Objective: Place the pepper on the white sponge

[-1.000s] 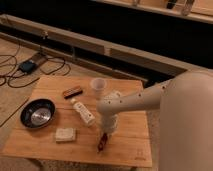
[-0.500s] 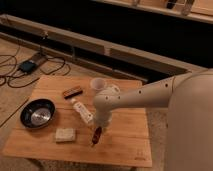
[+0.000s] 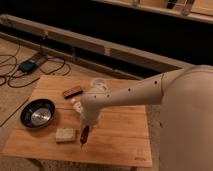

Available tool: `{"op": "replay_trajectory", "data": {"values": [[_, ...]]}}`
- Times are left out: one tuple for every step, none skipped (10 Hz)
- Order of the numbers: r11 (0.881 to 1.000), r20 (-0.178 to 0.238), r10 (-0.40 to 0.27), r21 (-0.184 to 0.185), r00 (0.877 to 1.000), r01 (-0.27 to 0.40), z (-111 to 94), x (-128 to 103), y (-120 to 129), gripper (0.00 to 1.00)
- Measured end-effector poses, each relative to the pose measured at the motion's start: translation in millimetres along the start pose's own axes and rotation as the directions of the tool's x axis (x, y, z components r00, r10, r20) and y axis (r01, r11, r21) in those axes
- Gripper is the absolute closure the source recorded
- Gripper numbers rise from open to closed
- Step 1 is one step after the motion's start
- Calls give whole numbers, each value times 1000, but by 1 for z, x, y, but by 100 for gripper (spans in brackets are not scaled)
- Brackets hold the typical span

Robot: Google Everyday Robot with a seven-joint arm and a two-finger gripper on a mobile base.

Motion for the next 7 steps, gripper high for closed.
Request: {"op": "replay_trajectory", "data": {"values": [[999, -4, -33, -10, 999, 33, 1, 2, 11, 100], [998, -9, -66, -18, 998, 66, 3, 4, 22, 100], [995, -18, -99, -25, 995, 98, 6, 6, 33, 100], [992, -25, -127, -30, 992, 127, 10, 8, 41, 100], [988, -33, -154, -32, 987, 153, 14, 9, 49, 100], [984, -40, -178, -34, 983, 177, 17, 10, 57, 100], [979, -44, -204, -36, 978, 202, 21, 10, 65, 100]]}}
